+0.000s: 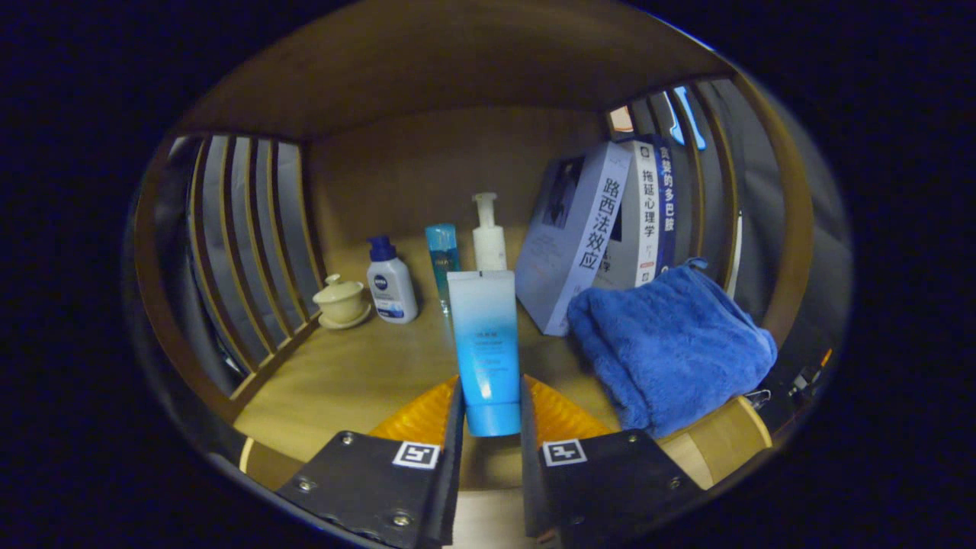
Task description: Pull open the drawer, take out the items inside it, and place them on the countertop above the cabinet.
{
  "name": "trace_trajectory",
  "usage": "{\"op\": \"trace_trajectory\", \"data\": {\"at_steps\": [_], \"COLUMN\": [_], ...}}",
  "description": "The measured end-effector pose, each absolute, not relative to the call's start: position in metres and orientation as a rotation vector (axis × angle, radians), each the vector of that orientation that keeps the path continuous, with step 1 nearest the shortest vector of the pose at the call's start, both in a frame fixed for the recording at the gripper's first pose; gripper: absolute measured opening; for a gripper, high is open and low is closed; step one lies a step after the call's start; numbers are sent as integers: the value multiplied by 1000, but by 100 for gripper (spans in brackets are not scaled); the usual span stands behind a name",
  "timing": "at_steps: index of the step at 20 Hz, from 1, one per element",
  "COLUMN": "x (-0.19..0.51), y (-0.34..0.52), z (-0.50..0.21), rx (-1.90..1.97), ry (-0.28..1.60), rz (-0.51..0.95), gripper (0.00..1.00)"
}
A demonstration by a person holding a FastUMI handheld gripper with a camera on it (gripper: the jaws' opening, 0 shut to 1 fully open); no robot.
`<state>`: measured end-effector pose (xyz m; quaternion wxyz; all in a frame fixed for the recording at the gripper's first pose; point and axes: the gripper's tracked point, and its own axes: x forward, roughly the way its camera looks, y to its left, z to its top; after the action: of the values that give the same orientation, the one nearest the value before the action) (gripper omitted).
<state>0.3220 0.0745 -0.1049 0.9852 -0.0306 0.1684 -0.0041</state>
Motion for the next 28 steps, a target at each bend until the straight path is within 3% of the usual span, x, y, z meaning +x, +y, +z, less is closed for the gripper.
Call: {"op": "trace_trajectory", "data": {"at_steps": [6,15,28], "x": [320,271,89], "y": [72,81,63], "z": [-129,-108,-63], "rx": [-102,-124,-96], "ry": [391,336,194], "rz": [-41,-2,64], "gripper": [38,100,100]}}
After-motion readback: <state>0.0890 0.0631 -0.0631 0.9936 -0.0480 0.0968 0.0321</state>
